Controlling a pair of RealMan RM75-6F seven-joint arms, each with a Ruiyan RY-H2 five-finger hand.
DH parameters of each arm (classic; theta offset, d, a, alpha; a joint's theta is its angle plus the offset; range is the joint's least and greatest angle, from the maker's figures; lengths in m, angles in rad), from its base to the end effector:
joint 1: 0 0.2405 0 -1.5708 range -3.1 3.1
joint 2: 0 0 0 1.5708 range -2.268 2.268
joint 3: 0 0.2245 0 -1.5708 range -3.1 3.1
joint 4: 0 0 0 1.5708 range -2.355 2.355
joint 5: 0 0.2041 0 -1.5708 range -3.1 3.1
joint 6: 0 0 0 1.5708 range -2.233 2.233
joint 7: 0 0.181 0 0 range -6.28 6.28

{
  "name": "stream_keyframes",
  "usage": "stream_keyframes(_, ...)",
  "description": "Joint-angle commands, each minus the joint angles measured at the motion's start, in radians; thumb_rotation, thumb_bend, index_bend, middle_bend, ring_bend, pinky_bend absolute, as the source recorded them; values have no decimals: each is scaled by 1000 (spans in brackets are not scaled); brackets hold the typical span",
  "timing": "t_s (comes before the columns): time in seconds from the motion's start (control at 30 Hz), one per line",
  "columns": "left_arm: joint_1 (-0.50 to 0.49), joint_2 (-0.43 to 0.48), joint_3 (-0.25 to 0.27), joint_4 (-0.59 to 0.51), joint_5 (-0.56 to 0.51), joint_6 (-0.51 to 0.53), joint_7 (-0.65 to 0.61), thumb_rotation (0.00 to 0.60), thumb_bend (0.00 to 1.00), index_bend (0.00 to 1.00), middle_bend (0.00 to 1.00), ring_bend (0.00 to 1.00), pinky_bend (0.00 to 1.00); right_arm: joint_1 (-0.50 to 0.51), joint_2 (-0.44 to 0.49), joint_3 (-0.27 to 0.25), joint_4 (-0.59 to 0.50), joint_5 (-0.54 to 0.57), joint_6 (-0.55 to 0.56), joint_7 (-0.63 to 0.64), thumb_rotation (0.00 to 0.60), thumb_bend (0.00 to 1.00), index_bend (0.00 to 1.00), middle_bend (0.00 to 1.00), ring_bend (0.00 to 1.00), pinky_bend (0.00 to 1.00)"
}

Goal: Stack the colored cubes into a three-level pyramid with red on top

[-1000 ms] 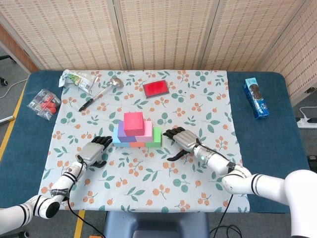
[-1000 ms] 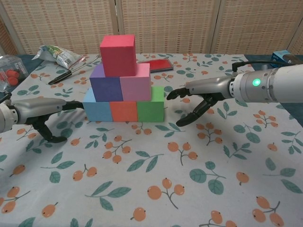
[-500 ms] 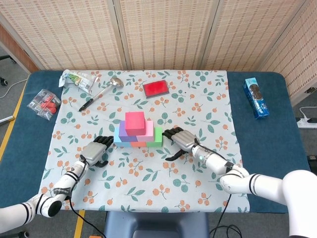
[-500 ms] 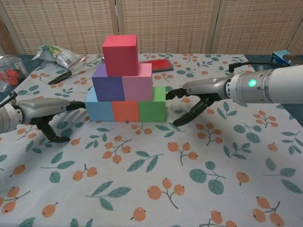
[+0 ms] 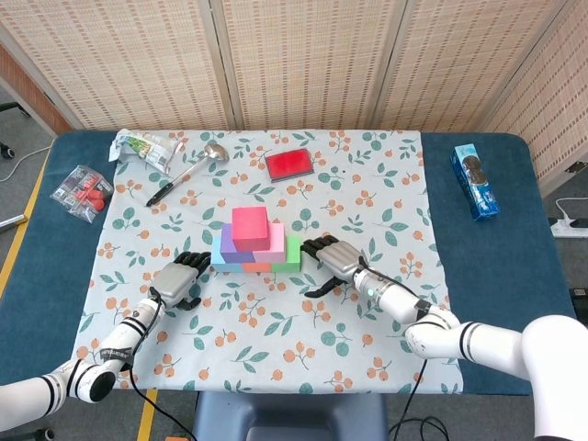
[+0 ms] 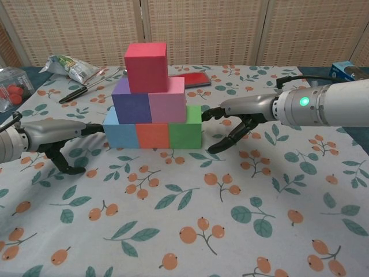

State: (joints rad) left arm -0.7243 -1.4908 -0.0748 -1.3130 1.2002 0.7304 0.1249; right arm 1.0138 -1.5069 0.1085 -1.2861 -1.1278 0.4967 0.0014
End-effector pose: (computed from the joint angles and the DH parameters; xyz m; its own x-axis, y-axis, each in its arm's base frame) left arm -0.1920 0.3513 -0.0376 0.5118 0.4568 0.7276 0.8543 -0.3601 -0.3748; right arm -0.1052 -0.3847 -0.0635 0.5189 -0.5439 0.6595 -0.8363 -0.4828 0.2599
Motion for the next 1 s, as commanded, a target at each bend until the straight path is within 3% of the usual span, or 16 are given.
stream_keyframes(0.03,0,0,1,-1,-2,1,-1,600,359,0,0,0,0,0,1,-1,0,3,-2,-3,260,89,0,12,0,0)
stream_keyframes(0.4,19,19,11,-7,-9,18,-15,600,359,0,0,0,0,-9,48,-8,-39,34,5,-29,261,88,0,12,0,0)
stream_keyframes(0.73,87,121,18,-110,12,132,-30,600,358,0,0,0,0,-46,222,4,-224,69,110,-85,276,89,0,13,0,0)
stream_keyframes(0.87,143,180,24,-161,26,216,-50,600,359,0,0,0,0,-94,298,-5,-302,60,194,-108,358,96,0,8,0,0)
stream_keyframes(1.0,218,238,29,-201,41,325,-91,600,357,0,0,0,0,-195,352,-31,-356,17,362,-135,562,101,0,4,0,0)
